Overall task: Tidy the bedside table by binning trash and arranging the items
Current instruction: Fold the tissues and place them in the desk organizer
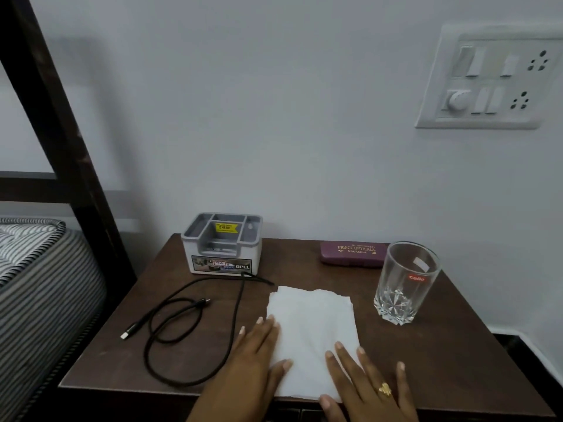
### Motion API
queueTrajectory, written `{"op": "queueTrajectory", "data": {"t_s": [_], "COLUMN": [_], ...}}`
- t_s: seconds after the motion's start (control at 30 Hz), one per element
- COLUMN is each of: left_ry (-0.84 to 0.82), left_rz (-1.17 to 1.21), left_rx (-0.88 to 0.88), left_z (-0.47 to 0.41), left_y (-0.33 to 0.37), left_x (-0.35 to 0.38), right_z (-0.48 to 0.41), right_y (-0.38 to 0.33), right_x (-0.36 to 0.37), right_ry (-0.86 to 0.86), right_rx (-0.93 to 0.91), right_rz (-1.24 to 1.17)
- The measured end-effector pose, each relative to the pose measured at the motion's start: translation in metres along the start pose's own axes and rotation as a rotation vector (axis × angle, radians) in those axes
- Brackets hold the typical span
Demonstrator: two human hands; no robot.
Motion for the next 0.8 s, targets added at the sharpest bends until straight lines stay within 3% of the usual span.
{"op": "queueTrajectory", "data": {"t_s": [0.1,0.17,0.37,0.43,0.57,0.8], "left_ry": [0.060,0.091,0.038,0.102,0.037,0.051], "left_rz": [0.027,0.168,0.048,0.073,0.161,0.206], "left_rx": [-0.089,-0.115,0.031,0.065,0.023,-0.017], "left_z": [-0.005,-0.008,-0.030,-0.032,-0.032,-0.028], "left_y": [-0.012,-0.015,0.019,0.031,0.027,0.025], "left_x": [-0.005,-0.014,-0.016,-0.016,-0.010,-0.012], "right_z": [0.001,0.001,-0.004,-0.015,-0.044,-0.068], "right_y": [-0.005,-0.008,-0.007,0.002,0.047,0.054], "right_x": [-0.007,-0.010,-0.020,-0.035,-0.029,-0.012], "right_ry": [0.025,0.011,-0.011,0.049,0.070,-0.015], "right_rx": [0.003,0.003,0.030,0.099,0.401,0.390], "right_rz": [0.006,0.009,-0.051,-0.139,-0.591,-0.473]}}
Point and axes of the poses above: each hand's wrist, its own z-axis away from the middle knuckle, its own x-axis out of the palm, y = z × x, the point moved 9 cm from there along -z, towards the middle knuckle, and after that the axes turned 12 degrees about -z, right-handed, at the moved point
